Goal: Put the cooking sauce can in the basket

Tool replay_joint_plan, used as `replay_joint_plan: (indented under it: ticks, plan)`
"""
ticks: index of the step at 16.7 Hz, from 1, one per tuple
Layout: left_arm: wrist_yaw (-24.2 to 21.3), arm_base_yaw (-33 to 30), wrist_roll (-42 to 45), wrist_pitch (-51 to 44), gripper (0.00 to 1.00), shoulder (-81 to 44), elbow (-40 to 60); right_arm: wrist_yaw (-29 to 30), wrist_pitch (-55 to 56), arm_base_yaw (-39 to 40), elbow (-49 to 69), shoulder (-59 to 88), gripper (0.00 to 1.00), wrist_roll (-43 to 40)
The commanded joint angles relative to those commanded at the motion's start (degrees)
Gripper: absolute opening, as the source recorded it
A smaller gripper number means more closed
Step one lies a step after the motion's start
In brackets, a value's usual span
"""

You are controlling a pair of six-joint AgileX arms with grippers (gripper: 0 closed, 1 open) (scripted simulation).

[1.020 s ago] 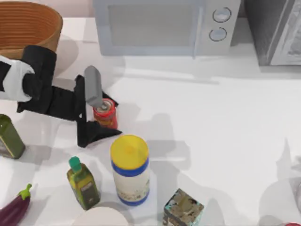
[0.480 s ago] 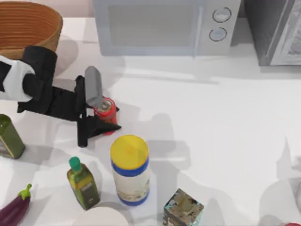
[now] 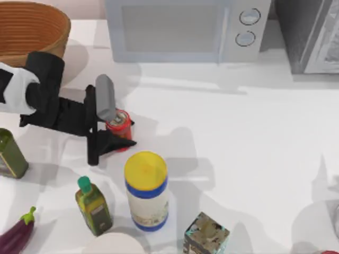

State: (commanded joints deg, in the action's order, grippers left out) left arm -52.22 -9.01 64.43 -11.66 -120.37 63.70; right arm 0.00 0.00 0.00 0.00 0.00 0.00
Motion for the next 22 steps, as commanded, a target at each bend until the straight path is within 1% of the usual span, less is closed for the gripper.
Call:
replay_joint_plan:
  ticks: [2,4,7,9,12,14,16,18,19,22]
  plan:
    - [0.74,0.19,-0.78,-0.27,0.00,0.72,0.49,0.00,0.00,0.00,0.00,0.00,1.00,0.00]
    - [3.03,1.08,-3.98,-1.38,0.00,3.55,2.89,0.00,0.00,0.00,0.00,0.00,1.00,0.00]
    - [9.24,3.82,-13.25,-4.18,0.00,10.29,10.25,0.00,0.00,0.00,0.00,0.00,1.00,0.00]
    - [15.91,6.60,-22.41,-6.38,0.00,14.63,16.18,0.00,0.00,0.00,0.00,0.00,1.00,0.00]
    - [29.04,10.64,-38.70,-9.54,0.00,18.91,22.60,0.00,0.00,0.00,0.00,0.00,1.00,0.00]
    - [37.09,12.56,-47.66,-11.14,0.00,20.43,24.82,0.00,0.00,0.00,0.00,0.00,1.00,0.00]
    - [42.89,13.79,-54.23,-12.12,0.00,21.07,26.30,0.00,0.00,0.00,0.00,0.00,1.00,0.00]
    - [46.29,14.41,-58.39,-12.63,0.00,20.81,27.18,0.00,0.00,0.00,0.00,0.00,1.00,0.00]
    - [47.11,14.54,-59.56,-12.77,0.00,20.61,27.30,0.00,0.00,0.00,0.00,0.00,1.00,0.00]
    - [47.47,14.59,-60.22,-12.86,0.00,20.44,27.27,0.00,0.00,0.00,0.00,0.00,1.00,0.00]
